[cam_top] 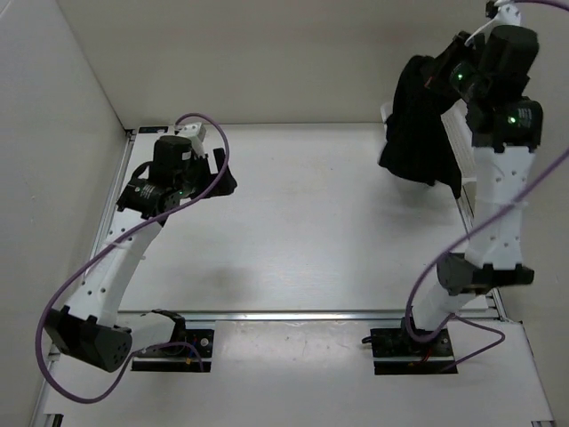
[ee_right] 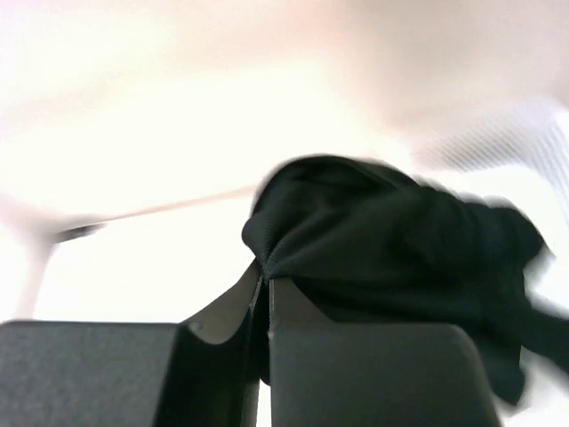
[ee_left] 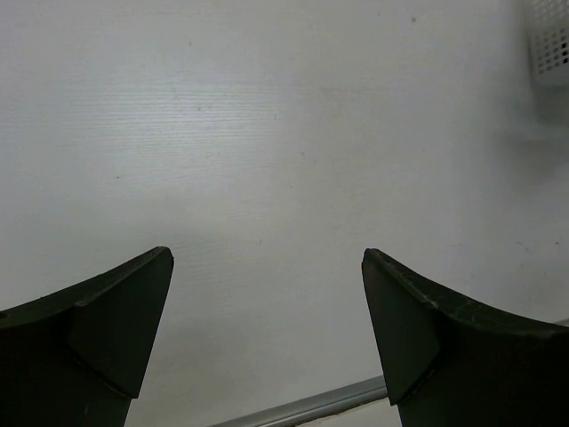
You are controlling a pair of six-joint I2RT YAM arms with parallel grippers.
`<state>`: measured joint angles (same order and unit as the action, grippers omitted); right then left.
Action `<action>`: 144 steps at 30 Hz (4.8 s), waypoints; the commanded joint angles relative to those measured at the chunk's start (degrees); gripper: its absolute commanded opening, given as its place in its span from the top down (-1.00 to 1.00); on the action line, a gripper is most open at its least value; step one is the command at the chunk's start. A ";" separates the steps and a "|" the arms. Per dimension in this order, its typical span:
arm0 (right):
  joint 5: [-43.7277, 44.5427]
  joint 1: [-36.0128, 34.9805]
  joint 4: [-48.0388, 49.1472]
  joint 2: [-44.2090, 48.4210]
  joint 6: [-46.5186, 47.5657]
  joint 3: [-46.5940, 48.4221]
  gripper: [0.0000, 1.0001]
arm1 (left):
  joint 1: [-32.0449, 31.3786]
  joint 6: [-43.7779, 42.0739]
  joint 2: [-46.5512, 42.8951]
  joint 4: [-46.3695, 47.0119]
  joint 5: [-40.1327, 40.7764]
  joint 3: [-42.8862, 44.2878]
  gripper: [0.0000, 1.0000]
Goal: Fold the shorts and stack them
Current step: Move the shorts to the center of the board, then flatten the shorts out
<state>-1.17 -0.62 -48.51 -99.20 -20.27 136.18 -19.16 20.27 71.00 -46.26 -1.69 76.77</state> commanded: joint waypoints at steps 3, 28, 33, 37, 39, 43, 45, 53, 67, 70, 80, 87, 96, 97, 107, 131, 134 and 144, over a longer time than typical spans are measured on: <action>-13.76 -9.47 1.58 8.66 1.55 4.53 1.00 | 3.33 2.40 -5.00 -0.75 -0.41 3.11 -1.00; 2.75 -26.00 2.72 28.89 -4.86 -65.33 0.54 | -0.08 8.71 -1.56 -3.06 -7.71 -14.35 -0.86; 2.05 -33.21 7.20 22.92 -7.24 -67.54 0.01 | -7.64 13.30 -2.10 0.64 -11.48 -21.04 -0.87; 3.81 -33.74 8.43 12.23 -6.01 -62.54 -0.92 | -13.18 13.83 3.43 1.96 -13.07 -22.10 -0.98; 1.80 -32.43 8.43 7.46 -4.52 -59.64 -1.00 | -15.03 14.44 6.93 3.36 -12.55 -21.58 -0.95; -0.14 -32.42 8.96 -5.44 -1.88 -50.86 -1.00 | -15.03 15.06 11.68 6.18 -12.54 -21.06 -0.56; -1.55 -32.42 10.54 -8.37 -1.27 -49.61 -0.85 | -15.56 15.06 13.19 6.18 -12.02 -20.26 -0.11; -6.83 -30.67 9.41 -14.71 -0.12 -38.04 1.00 | -12.49 11.99 16.19 3.91 -11.94 -10.08 0.80; 0.87 -28.47 8.51 6.10 3.39 -25.03 1.00 | -5.00 7.15 14.61 -8.94 -6.48 33.53 0.80; 7.03 -29.61 11.50 15.85 4.01 -41.87 1.00 | -8.87 5.84 10.14 -6.57 -10.07 27.31 0.55; 29.57 -23.29 7.12 36.95 -3.72 -72.02 -0.98 | -15.04 7.14 5.91 -5.68 -9.03 5.41 -1.00; 17.09 -26.17 9.75 30.66 -6.08 -67.19 -0.31 | -0.12 9.00 7.83 -6.21 -5.07 4.17 -0.19; 6.36 -42.17 10.28 10.70 -13.20 -57.78 -0.68 | 1.94 10.31 22.94 -5.68 -14.12 3.56 -0.77; 6.35 -42.18 10.80 10.69 -15.30 -58.65 -0.68 | -0.16 10.31 23.47 -5.68 -14.13 2.78 -0.70; 4.69 -28.22 10.99 20.09 -14.44 -70.17 -0.65 | -9.40 9.08 33.93 -4.01 -10.35 4.35 -0.61; 1.35 -7.38 5.71 33.45 -8.20 -79.05 -0.65 | -26.48 3.72 28.15 -15.27 -6.30 21.87 -0.77; -0.58 -7.38 5.18 34.77 -8.20 -80.89 -0.65 | -18.85 3.72 24.37 -12.20 -6.83 14.67 -0.57; -10.07 -18.26 4.65 42.23 -14.35 -93.72 -0.77 | 1.13 9.78 20.58 -3.76 -9.28 -8.80 -0.49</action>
<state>-5.69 -15.46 -42.39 -59.66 -32.16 45.30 -20.45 27.59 94.67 -53.87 -8.97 72.29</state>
